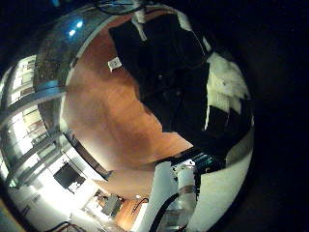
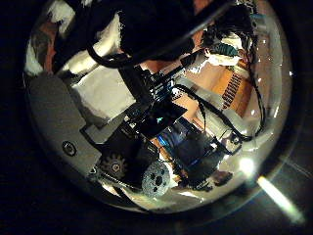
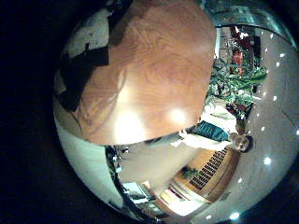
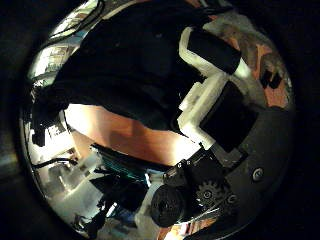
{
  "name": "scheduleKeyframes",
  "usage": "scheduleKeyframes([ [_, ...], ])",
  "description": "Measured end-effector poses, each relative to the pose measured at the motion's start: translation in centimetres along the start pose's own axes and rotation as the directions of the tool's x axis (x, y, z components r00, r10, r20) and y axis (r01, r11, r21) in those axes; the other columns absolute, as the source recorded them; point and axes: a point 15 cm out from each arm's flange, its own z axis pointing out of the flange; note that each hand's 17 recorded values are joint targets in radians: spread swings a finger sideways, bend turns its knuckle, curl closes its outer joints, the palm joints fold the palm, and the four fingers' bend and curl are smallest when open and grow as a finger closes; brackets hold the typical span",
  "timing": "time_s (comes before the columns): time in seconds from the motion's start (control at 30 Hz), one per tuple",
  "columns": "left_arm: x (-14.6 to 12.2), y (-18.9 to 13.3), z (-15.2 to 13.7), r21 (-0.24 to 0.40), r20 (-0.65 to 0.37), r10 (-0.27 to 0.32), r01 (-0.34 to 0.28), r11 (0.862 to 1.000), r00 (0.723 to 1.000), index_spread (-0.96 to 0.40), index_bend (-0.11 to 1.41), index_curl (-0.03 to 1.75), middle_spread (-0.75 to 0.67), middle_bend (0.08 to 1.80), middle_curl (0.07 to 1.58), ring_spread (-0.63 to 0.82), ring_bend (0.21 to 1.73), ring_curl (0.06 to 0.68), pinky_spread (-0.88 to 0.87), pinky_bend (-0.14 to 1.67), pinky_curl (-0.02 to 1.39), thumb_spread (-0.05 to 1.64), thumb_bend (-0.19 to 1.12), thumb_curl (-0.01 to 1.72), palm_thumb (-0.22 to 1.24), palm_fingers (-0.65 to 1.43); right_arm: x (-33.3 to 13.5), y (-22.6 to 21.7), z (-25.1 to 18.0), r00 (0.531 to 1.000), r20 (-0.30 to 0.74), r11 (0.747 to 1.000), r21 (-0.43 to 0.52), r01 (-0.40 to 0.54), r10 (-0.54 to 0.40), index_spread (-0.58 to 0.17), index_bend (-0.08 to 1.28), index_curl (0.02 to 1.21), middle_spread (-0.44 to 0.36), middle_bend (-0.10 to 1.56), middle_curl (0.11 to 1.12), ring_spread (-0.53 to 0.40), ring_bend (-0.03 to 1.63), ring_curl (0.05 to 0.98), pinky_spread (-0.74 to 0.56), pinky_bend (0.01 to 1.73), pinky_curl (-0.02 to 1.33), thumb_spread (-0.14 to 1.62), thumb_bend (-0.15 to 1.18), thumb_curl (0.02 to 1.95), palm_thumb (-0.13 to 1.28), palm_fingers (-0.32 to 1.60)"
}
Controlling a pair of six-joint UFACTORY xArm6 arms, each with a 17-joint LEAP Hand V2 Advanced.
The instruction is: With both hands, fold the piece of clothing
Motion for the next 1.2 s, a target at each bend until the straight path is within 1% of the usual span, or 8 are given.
scheduleKeyframes([
  [0.17,0.4,1.9,-0.2,0.011,-0.014,0.007,-0.007,1.0,1.0,-0.71,0.66,1.17,-0.46,1.22,0.82,-0.39,1.47,0.524,-0.58,1.15,0.87,1.06,-0.02,0.54,0.66,1.12,1.1,2.7,-2.6,1.0,0.013,1.0,0.014,0.008,-0.009,-0.352,1.03,0.82,-0.205,1.21,0.89,-0.234,1.39,0.703,-0.2,1.38,0.73,1.38,0.06,0.44,0.9,1.01],
  [0.3,0.8,2.0,0.0,0.021,-0.017,0.007,-0.007,1.0,1.0,-0.72,0.65,1.17,-0.46,1.22,0.83,-0.39,1.47,0.524,-0.59,1.15,0.87,1.06,-0.02,0.54,0.66,1.12,0.4,3.0,-2.9,0.999,0.03,0.999,0.027,0.023,-0.023,-0.358,0.89,0.81,-0.208,1.14,0.85,-0.23,1.35,0.677,-0.27,1.32,0.7,1.36,-0.06,0.38,0.64,0.93],
  [0.37,0.8,1.8,0.0,0.022,-0.018,0.004,-0.004,1.0,1.0,-0.72,0.65,1.18,-0.46,1.22,0.83,-0.39,1.47,0.524,-0.59,1.15,0.87,1.06,-0.02,0.54,0.66,1.12,0.3,3.0,-2.7,0.999,0.031,0.999,0.023,0.029,-0.03,-0.375,0.62,0.78,-0.223,1.03,0.82,-0.262,1.35,0.676,-0.35,1.34,0.7,1.3,-0.07,0.33,0.5,0.54],
  [0.43,1.2,1.8,0.0,0.021,-0.016,0.011,-0.011,1.0,1.0,-0.72,0.65,1.18,-0.46,1.22,0.83,-0.39,1.47,0.524,-0.59,1.14,0.87,1.06,-0.02,0.54,0.66,1.12,0.3,3.0,-2.3,0.999,0.033,0.999,0.012,0.036,-0.036,-0.383,0.48,0.71,-0.228,0.92,0.77,-0.271,1.25,0.633,-0.39,1.31,0.67,1.26,-0.06,0.31,0.43,0.26],
  [0.47,1.3,1.8,0.0,0.02,-0.015,0.013,-0.012,1.0,1.0,-0.72,0.64,1.18,-0.46,1.22,0.83,-0.39,1.47,0.524,-0.59,1.14,0.88,1.06,-0.02,0.54,0.66,1.12,0.2,3.0,-2.0,0.999,0.034,0.999,0.009,0.038,-0.038,-0.38,0.47,0.7,-0.224,0.88,0.76,-0.262,1.2,0.624,-0.35,1.24,0.66,1.24,-0.06,0.3,0.39,0.12],
  [0.57,1.2,1.9,0.2,0.014,-0.018,0.011,-0.011,1.0,1.0,-0.72,0.64,1.18,-0.46,1.22,0.83,-0.39,1.47,0.524,-0.59,1.14,0.88,1.07,-0.02,0.54,0.66,1.12,-0.5,3.4,-0.4,0.998,0.045,0.999,-0.023,0.049,-0.048,-0.379,0.45,0.62,-0.207,0.81,0.7,-0.235,1.07,0.537,-0.23,1.04,0.57,1.19,-0.04,0.29,0.33,0.03],
  [0.83,1.0,2.0,0.1,0.023,-0.03,0.004,-0.003,1.0,1.0,-0.73,0.63,1.19,-0.46,1.21,0.83,-0.39,1.47,0.524,-0.59,1.14,0.88,1.08,-0.02,0.53,0.65,1.13,-4.6,1.9,2.6,0.988,0.13,0.995,-0.051,0.085,-0.078,-0.327,0.41,0.54,-0.141,0.67,0.59,-0.152,0.94,0.439,0.02,0.83,0.44,1.11,-0.03,0.27,0.26,0.08],
  [1.2,0.8,2.3,-0.4,0.041,-0.038,-0.002,0.004,0.999,0.999,-0.73,0.61,1.2,-0.46,1.21,0.83,-0.39,1.46,0.523,-0.6,1.13,0.89,1.08,-0.02,0.53,0.65,1.12,-10.8,-1.0,5.7,0.966,0.228,0.985,-0.085,0.148,-0.125,-0.294,0.37,0.5,-0.124,0.65,0.55,-0.15,0.92,0.405,0.07,0.71,0.35,1.08,-0.02,0.28,0.29,0.3],
])
